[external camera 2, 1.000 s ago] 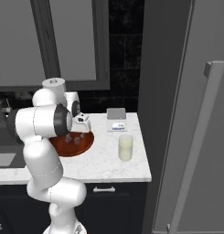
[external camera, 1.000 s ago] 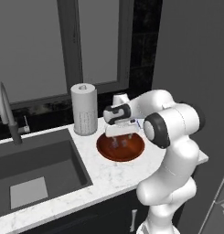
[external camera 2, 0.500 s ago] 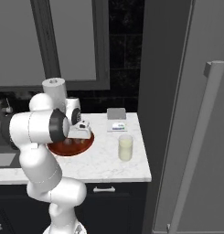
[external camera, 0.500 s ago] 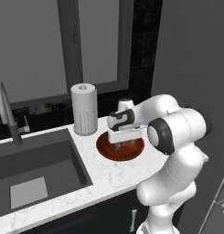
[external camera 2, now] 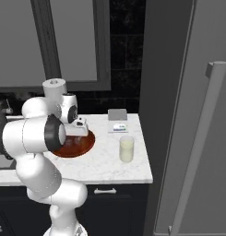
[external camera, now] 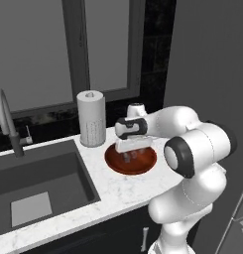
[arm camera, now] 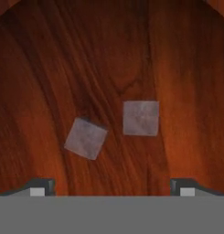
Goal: Grab a lemon wedge from the fridge and one ice cube from the ice bowl, and put them in the glass of lemonade.
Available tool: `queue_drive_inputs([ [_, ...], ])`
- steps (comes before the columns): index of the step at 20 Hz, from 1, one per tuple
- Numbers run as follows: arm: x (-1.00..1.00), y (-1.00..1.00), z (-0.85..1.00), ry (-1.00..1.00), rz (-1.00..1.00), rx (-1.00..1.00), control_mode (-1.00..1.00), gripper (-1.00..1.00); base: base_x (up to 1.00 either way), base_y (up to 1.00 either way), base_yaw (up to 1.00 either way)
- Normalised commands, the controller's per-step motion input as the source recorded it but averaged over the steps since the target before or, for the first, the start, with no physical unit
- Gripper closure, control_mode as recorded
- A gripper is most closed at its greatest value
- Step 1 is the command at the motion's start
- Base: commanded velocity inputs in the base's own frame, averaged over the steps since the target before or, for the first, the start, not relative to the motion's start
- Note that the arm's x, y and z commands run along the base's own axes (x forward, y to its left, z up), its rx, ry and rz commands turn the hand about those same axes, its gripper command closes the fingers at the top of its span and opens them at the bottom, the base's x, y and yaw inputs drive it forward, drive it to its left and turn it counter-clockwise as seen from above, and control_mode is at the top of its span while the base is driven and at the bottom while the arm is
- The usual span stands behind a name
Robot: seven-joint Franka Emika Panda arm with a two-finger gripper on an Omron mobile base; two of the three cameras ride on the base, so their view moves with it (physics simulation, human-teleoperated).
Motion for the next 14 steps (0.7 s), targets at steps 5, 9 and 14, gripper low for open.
queue_drive_inputs([
  [5, 0.11, 0.77, -0.13, 0.04, -0.01, 0.0, -1.0, -1.0, 0.0, 0.0, 0.0],
  [9, 0.01, 0.07, -0.13, 0.0, -0.07, 0.03, -1.0, -1.0, 0.0, 0.0, 0.0],
  [14, 0.06, 0.0, -0.27, -0.03, -0.07, 0.02, -1.0, -1.0, 0.0, 0.0, 0.0],
])
